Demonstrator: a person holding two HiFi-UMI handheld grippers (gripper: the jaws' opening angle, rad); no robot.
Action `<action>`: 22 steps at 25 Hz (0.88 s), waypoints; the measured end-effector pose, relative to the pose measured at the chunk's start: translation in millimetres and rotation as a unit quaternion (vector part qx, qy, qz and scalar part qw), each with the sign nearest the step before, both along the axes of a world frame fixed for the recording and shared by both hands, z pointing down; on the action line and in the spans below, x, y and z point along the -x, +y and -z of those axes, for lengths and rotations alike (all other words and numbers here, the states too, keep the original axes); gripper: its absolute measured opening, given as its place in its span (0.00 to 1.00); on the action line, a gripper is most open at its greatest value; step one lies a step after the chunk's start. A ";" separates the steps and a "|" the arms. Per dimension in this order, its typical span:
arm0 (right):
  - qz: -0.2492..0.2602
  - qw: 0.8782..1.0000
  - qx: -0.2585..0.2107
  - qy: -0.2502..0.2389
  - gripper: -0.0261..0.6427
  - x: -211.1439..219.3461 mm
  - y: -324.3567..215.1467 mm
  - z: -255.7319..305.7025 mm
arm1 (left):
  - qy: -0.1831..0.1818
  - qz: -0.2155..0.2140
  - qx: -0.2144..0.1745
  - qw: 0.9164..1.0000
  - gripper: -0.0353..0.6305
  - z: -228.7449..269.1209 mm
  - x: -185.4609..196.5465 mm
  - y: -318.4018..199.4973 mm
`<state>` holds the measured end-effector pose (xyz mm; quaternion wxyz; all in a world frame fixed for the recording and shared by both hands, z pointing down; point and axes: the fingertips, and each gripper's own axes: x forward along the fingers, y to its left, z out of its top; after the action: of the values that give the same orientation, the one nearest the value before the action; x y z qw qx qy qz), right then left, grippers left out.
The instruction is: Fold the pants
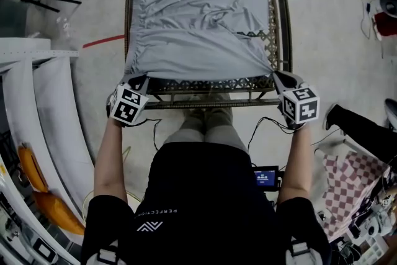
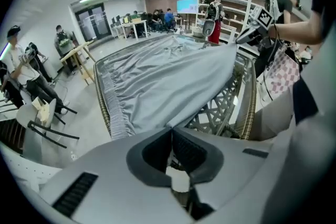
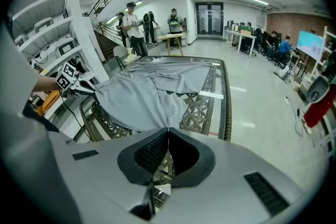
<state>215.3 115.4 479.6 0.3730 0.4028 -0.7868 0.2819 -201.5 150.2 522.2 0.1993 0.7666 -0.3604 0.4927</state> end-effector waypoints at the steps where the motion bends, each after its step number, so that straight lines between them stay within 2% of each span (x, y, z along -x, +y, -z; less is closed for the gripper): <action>1: 0.000 1.000 -0.004 0.000 0.09 -0.4 -2.1 2.2 | 0.008 0.010 -0.008 1.000 0.07 6.7 0.7 -3.9; 11: 0.017 0.999 -0.050 0.001 0.09 8.1 -42.8 34.2 | 0.042 0.063 -0.067 0.995 0.07 59.8 5.0 -59.9; 17: 0.028 0.997 -0.073 0.003 0.09 11.5 -82.3 51.7 | 0.049 0.092 -0.072 0.992 0.07 76.1 10.2 -95.1; 22: 0.038 0.995 -0.088 -0.003 0.09 18.4 -120.7 63.8 | 0.045 0.107 -0.090 0.989 0.07 86.4 9.9 -128.5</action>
<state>196.9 -5.3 415.8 0.3441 0.4031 -0.8246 0.1980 -211.5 21.7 435.8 0.1965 0.7599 -0.4738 0.3993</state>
